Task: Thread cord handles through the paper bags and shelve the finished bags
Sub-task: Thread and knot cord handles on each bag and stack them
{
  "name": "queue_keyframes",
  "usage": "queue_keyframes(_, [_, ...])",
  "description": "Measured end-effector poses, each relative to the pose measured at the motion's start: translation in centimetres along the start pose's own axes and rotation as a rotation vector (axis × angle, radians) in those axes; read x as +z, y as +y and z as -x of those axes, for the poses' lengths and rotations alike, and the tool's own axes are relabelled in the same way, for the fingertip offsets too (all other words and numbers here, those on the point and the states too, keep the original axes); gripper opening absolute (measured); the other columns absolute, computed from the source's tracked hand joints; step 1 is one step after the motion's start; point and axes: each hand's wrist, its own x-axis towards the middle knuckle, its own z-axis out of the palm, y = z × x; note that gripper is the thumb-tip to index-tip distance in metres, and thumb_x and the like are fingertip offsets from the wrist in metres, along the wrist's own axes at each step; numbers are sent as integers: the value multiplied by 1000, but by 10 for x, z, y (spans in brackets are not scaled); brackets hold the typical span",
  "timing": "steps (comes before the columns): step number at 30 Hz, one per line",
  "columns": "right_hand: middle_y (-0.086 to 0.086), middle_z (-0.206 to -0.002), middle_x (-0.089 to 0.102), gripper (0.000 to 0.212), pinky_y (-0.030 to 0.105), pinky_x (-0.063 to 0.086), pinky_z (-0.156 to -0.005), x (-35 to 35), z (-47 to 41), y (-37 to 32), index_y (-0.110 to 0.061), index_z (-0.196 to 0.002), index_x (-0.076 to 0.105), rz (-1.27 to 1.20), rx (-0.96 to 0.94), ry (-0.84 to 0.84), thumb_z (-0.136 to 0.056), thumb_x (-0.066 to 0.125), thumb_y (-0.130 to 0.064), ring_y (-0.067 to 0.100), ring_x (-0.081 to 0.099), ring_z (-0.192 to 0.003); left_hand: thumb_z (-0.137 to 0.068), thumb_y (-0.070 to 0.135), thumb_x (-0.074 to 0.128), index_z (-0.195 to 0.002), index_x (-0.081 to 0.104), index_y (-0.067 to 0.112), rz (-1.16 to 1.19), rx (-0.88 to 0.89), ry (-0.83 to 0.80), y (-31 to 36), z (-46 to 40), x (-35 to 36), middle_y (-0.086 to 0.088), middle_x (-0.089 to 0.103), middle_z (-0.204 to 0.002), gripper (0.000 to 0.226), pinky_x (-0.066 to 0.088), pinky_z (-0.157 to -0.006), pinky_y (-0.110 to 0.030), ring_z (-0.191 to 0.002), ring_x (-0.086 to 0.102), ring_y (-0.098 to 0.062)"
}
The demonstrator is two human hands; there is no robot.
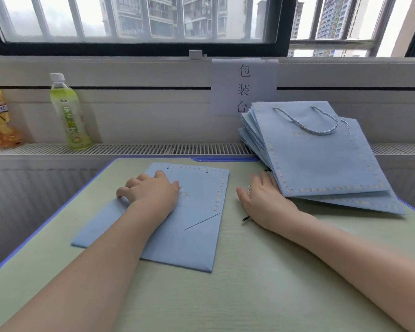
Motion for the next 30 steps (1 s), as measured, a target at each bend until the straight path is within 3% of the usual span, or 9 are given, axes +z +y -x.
queue_keyframes(5, [23, -140, 26, 44, 47, 20, -109, 4, -36, -7, 3, -132, 32, 3, 92, -2, -101, 25, -26, 40, 18, -133, -97, 52, 21, -141, 28, 20, -8, -4, 8, 2, -2, 3, -20, 33, -142, 55, 27, -103, -56, -128, 31, -42])
queue_keyframes(11, [23, -152, 12, 69, 50, 10, -113, 16, -73, -12, -2, -146, 17, 1, 296, 39, -95, 24, -48, 38, 7, -141, -97, 50, 21, -141, 28, 19, -10, -4, 13, 3, -5, 4, -21, 31, -143, 54, 26, -103, -57, -129, 30, -43])
queue_keyframes(21, [25, -149, 23, 65, 44, 10, -113, 18, -77, -26, -1, -141, 28, 109, 435, 102, -92, 24, -42, 36, 14, -137, -97, 47, 22, -141, 27, 18, -10, 5, -2, 0, -4, 0, -22, 32, -142, 53, 26, -101, -57, -129, 30, -44])
queue_keyframes(26, [26, -147, 22, 59, 47, 7, -113, 18, -68, -31, 0, -139, 28, 96, 379, 94, -94, 23, -38, 41, 17, -137, -98, 46, 23, -141, 28, 17, 2, 14, -8, -2, -4, -1, -23, 31, -142, 52, 25, -102, -57, -129, 29, -44])
queue_keyframes(30, [23, -131, 35, 43, 43, 29, -101, 19, -54, -33, 2, -129, 40, 51, 181, 90, -93, 28, -18, 38, 34, -124, -98, 43, 24, -140, 29, 18, 4, 19, -13, -4, -5, -3, -22, 33, -141, 50, 26, -101, -55, -128, 30, -43])
